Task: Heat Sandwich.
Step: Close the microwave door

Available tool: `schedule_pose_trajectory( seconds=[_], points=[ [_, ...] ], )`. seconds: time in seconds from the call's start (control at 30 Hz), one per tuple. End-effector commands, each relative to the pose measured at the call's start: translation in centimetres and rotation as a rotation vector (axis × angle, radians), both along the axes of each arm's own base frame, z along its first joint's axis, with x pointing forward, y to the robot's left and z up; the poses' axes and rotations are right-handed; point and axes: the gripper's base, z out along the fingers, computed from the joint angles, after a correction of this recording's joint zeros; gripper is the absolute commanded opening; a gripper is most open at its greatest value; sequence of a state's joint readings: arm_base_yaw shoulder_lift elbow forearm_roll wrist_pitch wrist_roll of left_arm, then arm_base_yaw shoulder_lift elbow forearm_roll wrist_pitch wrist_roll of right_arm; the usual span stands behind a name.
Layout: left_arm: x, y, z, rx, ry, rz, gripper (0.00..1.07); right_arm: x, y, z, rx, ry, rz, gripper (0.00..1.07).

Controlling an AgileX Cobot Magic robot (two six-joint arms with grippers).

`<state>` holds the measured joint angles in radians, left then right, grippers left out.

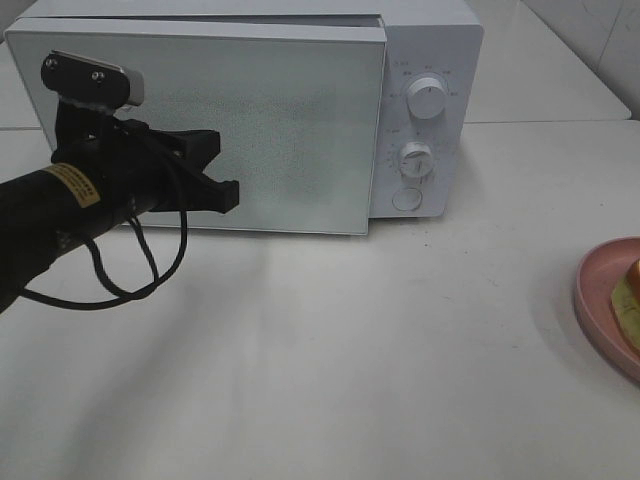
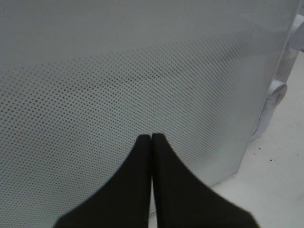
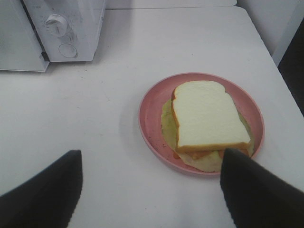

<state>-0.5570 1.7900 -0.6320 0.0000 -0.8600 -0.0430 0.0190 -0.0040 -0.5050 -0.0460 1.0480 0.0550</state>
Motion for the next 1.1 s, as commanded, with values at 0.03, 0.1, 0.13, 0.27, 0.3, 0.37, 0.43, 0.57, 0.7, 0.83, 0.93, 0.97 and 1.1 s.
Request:
schedule_pose_trajectory(
  seconds=[0.03, 0.1, 0.13, 0.27, 0.3, 0.37, 0.43, 0.57, 0.7, 0.83, 0.93, 0.97, 1.1],
  points=[
    [0.6, -1.3, 0.1, 0.006, -0.002, 0.027, 0.0, -0.3, 0.0, 0.0, 0.0, -0.036, -0.002, 0.76],
    [0.8, -1.9, 0.2, 0.012, -0.007, 0.013, 0.0, -0.3, 0.0, 0.0, 0.0, -0.036, -0.002, 0.76],
    [1.0, -2.2, 0.3, 0.011, -0.008, 0.008, 0.0, -0.3, 0.0, 0.0, 0.0, -0.036, -0.002, 0.76],
    [2.0, -3.0, 0.4, -0.009, -0.018, 0.011, 0.0, -0.3, 0.0, 0.0, 0.0, -0.036, -0.002, 0.76],
    [2.0, -3.0, 0.4, -0.009, -0.018, 0.011, 0.0, -0.3, 0.0, 0.0, 0.0, -0.036, -0.002, 0.76],
    [2.7, -3.5, 0.5, -0.012, -0.011, 0.018, 0.0, -0.3, 0.0, 0.0, 0.0, -0.036, -0.002, 0.76],
    [3.2, -3.8, 0.6, -0.013, -0.01, 0.017, 0.0, -0.3, 0.0, 0.0, 0.0, -0.036, -0.002, 0.76],
    [4.2, -4.5, 0.7, -0.015, -0.007, 0.017, 0.0, -0.3, 0.0, 0.0, 0.0, -0.036, -0.002, 0.76],
    [5.0, -5.1, 0.5, -0.021, -0.016, 0.016, 0.0, -0.3, 0.0, 0.0, 0.0, -0.036, -0.002, 0.76],
    [5.7, -5.6, 0.5, -0.025, -0.019, 0.016, 0.0, -0.3, 0.0, 0.0, 0.0, -0.036, -0.002, 0.76],
    [6.0, -5.8, 0.5, -0.031, -0.026, 0.017, 0.0, -0.3, 0.0, 0.0, 0.0, -0.036, -0.002, 0.76],
    [6.2, -5.9, 0.5, -0.034, -0.025, 0.021, 0.0, -0.3, 0.0, 0.0, 0.0, -0.036, -0.002, 0.76],
    [6.8, -6.3, 0.3, -0.042, -0.022, 0.031, 0.0, -0.3, 0.0, 0.0, 0.0, -0.036, -0.002, 0.76]
  ],
)
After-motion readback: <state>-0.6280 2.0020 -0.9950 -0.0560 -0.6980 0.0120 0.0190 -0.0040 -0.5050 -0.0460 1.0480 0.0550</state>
